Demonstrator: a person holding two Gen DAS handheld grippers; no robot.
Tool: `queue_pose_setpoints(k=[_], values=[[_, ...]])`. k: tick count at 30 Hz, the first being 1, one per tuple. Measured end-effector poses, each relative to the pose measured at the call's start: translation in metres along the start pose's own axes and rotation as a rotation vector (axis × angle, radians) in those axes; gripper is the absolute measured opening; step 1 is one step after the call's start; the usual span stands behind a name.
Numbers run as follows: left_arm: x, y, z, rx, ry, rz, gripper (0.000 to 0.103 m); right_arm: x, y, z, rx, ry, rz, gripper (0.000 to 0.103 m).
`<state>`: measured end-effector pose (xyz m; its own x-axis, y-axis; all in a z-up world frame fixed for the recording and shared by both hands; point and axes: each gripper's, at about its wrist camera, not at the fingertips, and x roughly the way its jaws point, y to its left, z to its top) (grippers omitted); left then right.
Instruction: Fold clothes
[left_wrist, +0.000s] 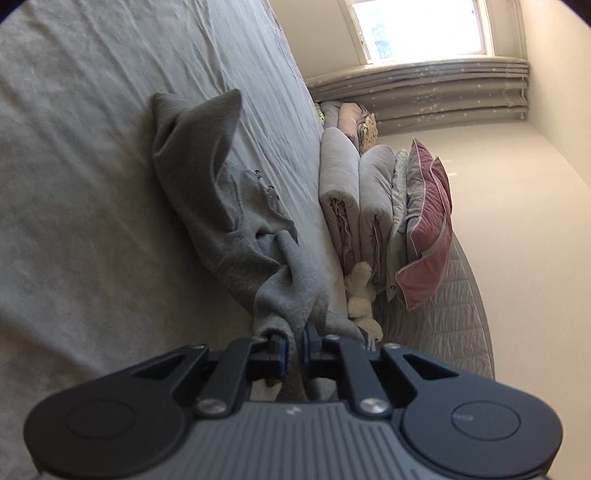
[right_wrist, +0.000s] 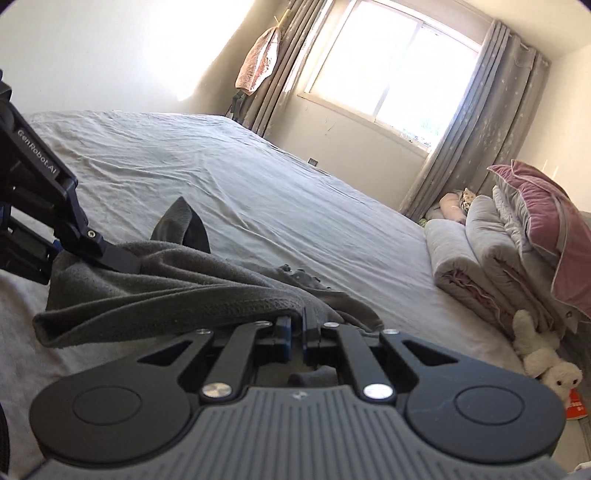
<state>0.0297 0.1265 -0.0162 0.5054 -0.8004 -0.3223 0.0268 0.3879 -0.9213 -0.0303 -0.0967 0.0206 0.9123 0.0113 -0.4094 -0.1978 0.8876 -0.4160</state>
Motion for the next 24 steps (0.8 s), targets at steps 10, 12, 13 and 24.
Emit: queue_pose_setpoints(k=[10, 12, 13, 24], values=[[-0.009, -0.015, -0.017, 0.224, 0.146, 0.127, 0.008, -0.033, 0.016, -0.027, -0.084, 0.044, 0.065, 0.004], [-0.009, -0.009, -0.019, 0.249, 0.18, 0.179, 0.008, -0.033, 0.022, -0.036, -0.088, 0.068, 0.1, 0.004], [-0.008, -0.006, -0.02, 0.262, 0.197, 0.206, 0.008, -0.032, 0.022, -0.038, -0.079, 0.077, 0.115, 0.004], [0.001, 0.01, -0.014, 0.342, 0.231, 0.308, 0.055, -0.016, 0.005, -0.056, 0.069, 0.176, 0.265, 0.036]])
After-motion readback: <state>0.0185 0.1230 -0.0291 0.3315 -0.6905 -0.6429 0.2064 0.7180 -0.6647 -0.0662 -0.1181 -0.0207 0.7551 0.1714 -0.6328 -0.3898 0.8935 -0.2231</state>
